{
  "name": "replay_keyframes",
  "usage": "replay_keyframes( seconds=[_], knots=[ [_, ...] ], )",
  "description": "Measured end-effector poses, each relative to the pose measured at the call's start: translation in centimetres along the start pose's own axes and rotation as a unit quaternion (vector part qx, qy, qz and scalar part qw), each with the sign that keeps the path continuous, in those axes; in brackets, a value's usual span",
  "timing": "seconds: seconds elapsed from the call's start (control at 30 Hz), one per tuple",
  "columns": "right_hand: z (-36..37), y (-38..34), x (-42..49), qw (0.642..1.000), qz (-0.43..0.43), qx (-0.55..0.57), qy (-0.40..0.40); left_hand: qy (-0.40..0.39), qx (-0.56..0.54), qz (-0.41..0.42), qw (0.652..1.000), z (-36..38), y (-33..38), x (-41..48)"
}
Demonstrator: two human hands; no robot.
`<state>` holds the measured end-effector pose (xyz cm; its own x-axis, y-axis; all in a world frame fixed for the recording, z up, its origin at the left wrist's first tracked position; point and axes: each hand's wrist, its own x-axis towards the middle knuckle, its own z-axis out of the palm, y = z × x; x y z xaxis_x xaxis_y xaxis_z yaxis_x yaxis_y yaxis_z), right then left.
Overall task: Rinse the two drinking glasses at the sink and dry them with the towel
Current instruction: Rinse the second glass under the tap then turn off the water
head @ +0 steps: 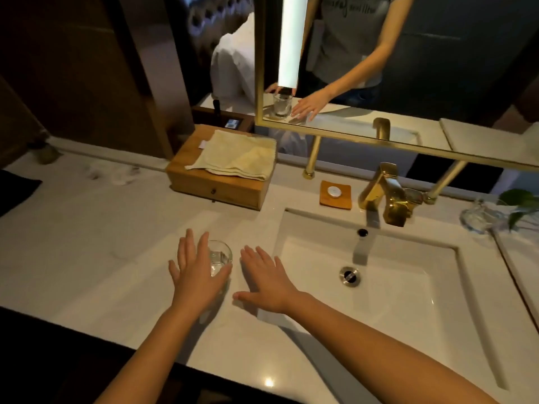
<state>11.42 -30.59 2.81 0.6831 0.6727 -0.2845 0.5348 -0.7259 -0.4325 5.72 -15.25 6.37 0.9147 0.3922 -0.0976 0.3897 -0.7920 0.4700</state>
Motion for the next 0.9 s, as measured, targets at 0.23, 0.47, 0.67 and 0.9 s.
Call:
replay_keyframes(
  seconds=[0.23, 0.47, 0.67, 0.9],
  knots=[
    [1.8, -1.5, 2.8, 0.988, 0.000, 0.143, 0.062, -0.005, -0.295, -0.101, 0.950, 0.1, -0.9, 0.0],
    [0.5, 2.3, 0.3, 0.938, 0.016, 0.322, 0.130, -0.045, -0.313, -0.064, 0.946, 1.7, 3.1, 0.6],
    [-1.8, 8.7, -3.9, 0.888, 0.089, 0.424, 0.155, -0.047, -0.253, 0.079, 0.963, 4.7, 10.5, 1.0],
    [-4.2, 15.8, -9.5, 0.833, 0.162, 0.503, 0.167, -0.103, -0.181, 0.258, 0.943, 9.5, 17.8, 0.5]
  ],
)
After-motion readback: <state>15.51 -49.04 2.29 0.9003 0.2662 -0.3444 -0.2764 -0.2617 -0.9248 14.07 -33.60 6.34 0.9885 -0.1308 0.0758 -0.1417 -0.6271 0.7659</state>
